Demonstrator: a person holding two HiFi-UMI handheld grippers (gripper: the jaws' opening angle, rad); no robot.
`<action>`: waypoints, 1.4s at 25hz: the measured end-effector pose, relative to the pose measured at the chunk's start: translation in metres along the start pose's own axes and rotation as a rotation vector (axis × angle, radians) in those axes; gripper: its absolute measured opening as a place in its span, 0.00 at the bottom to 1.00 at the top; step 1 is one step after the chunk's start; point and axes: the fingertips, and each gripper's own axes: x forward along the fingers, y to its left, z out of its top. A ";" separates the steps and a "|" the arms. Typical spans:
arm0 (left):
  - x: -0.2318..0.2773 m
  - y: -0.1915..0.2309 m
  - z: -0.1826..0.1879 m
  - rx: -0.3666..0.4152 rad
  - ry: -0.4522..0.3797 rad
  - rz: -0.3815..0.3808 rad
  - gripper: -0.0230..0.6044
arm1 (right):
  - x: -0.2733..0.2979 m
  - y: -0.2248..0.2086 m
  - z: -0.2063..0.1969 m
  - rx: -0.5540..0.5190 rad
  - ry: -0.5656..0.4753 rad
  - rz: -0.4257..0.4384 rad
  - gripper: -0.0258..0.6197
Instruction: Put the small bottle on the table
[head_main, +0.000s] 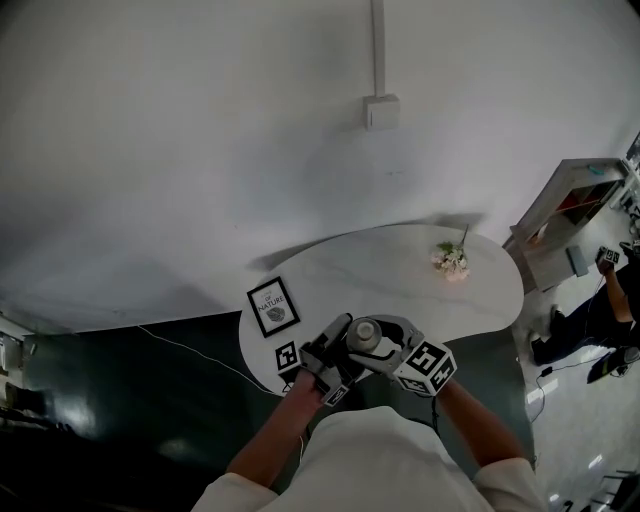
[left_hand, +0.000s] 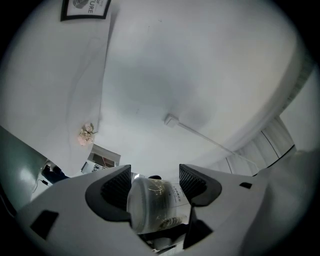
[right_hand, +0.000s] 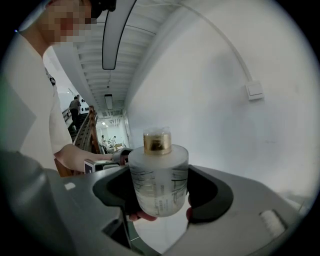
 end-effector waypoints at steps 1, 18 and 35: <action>-0.003 0.000 0.006 -0.005 -0.002 0.000 0.49 | 0.005 -0.004 0.000 0.001 0.003 -0.006 0.57; -0.026 0.034 0.076 -0.006 -0.082 0.039 0.49 | 0.033 -0.101 -0.019 0.074 0.053 -0.064 0.57; -0.065 0.102 0.135 0.122 -0.241 0.174 0.47 | 0.065 -0.195 -0.069 0.087 0.150 0.024 0.57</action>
